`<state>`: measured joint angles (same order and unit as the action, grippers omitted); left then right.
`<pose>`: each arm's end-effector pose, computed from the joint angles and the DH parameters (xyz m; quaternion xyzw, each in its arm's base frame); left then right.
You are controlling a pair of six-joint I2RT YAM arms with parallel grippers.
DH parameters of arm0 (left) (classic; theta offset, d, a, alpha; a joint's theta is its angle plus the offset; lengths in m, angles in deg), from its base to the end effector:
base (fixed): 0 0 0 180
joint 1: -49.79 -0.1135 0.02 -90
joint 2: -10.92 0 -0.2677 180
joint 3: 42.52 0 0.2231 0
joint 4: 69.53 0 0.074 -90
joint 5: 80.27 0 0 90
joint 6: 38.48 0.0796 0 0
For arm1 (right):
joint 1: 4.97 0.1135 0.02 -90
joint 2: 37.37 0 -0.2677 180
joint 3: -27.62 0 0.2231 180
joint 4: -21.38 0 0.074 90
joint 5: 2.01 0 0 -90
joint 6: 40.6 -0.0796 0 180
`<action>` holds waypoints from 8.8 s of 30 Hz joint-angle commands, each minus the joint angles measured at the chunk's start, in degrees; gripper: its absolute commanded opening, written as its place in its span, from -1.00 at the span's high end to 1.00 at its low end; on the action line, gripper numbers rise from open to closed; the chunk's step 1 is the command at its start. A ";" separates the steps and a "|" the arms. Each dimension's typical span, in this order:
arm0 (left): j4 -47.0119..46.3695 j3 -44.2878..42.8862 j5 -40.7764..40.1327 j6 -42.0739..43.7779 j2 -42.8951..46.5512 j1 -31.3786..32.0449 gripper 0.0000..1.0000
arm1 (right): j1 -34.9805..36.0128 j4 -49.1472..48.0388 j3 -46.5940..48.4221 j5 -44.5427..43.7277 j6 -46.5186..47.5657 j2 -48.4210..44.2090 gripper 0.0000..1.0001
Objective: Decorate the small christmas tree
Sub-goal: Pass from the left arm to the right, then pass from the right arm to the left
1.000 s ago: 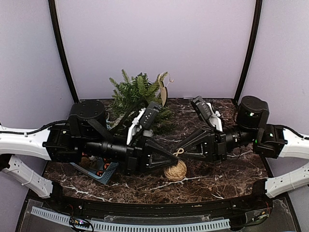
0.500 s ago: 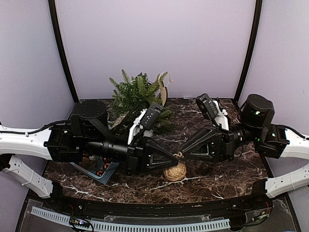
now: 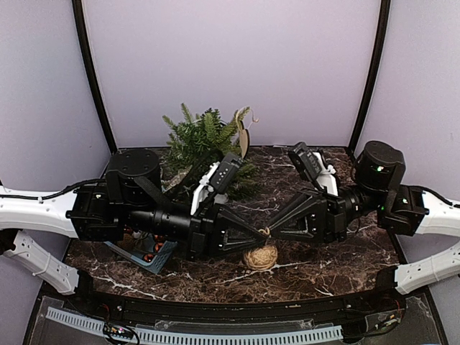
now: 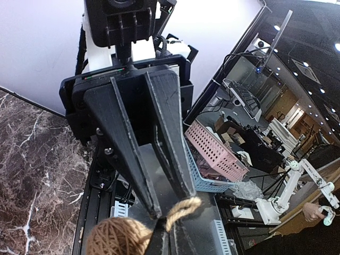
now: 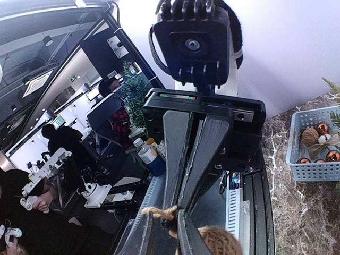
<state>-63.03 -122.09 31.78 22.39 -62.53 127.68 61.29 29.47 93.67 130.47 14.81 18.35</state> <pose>0.0365 -0.3126 0.3929 0.4102 0.5786 -0.6368 0.3023 0.0399 0.2242 0.3799 -0.4275 0.5503 0.6778 0.2345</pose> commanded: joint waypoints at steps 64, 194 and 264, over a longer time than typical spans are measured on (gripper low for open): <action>1.04 1.43 -6.56 -2.37 3.09 -2.23 1.00 | 2.25 22.75 9.53 -16.91 10.52 1.60 1.00; 0.86 -0.95 -1.29 -0.10 0.08 -4.76 1.00 | 3.79 -7.28 -8.61 -27.62 -3.37 -8.23 1.00; -2.76 -2.83 3.31 -0.29 -2.15 -4.76 1.00 | 3.79 -15.02 -14.25 -17.65 -5.65 -6.55 0.27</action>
<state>-63.73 -125.56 33.46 22.57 -66.85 123.11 64.88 19.20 78.81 109.95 8.78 10.86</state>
